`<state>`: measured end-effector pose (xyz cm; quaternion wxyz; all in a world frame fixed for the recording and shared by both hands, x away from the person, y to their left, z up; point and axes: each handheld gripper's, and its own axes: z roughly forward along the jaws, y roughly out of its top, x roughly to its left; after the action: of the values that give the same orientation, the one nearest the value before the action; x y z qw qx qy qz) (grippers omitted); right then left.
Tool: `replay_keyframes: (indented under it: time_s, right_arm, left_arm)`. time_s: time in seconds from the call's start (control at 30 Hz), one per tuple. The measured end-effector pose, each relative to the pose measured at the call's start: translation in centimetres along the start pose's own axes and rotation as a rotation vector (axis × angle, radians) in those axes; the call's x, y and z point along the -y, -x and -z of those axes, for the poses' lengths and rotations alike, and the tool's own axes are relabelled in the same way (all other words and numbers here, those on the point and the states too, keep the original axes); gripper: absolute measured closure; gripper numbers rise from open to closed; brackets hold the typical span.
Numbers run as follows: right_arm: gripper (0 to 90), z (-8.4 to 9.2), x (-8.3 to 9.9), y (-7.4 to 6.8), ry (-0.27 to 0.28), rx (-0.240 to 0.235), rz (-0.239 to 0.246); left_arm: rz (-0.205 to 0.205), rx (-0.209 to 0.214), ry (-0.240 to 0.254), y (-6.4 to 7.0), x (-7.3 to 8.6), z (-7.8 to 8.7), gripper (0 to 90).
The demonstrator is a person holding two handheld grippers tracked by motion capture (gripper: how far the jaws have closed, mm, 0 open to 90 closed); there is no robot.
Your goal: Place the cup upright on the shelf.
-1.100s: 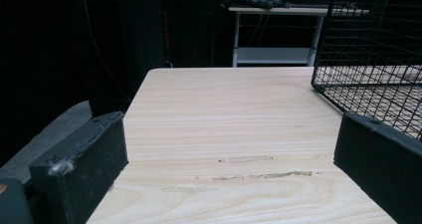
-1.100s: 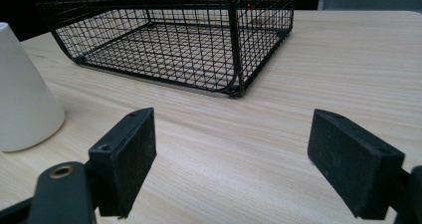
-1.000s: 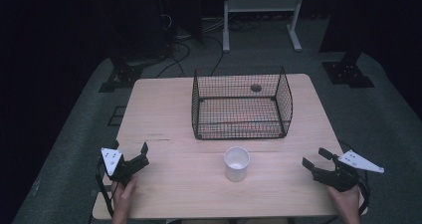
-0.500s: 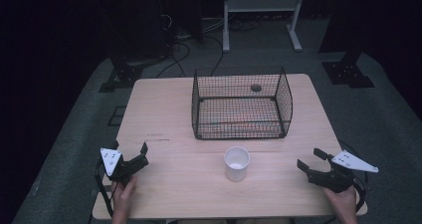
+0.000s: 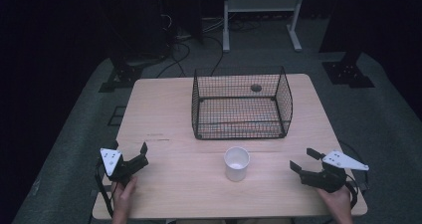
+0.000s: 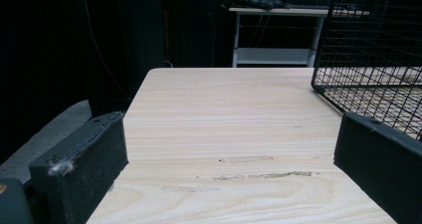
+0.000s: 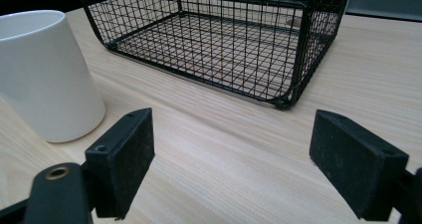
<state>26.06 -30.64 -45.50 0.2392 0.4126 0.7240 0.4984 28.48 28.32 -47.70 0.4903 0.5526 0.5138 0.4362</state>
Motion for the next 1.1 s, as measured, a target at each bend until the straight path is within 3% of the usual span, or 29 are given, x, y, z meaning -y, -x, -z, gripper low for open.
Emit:
replay_keyframes:
  time_s: [0.2, 0.57, 1.1]
  right_arm:
    - [17.0, -0.2, -0.8, -0.5, -0.01, -0.009, 0.021]
    - [16.6, -1.1, -2.3, -2.5, -0.022, -0.085, 0.074]
    - [14.7, -1.8, -2.9, -4.0, -0.035, -0.158, 0.109]
  left_arm:
    - [0.0, 0.0, 0.0, 0.0, 0.0, 0.0, 0.0]
    - [0.0, 0.001, -0.001, 0.0, 0.0, 0.0, 0.0]
    - [-0.001, 0.001, -0.001, 0.0, 0.0, 0.0, 0.0]
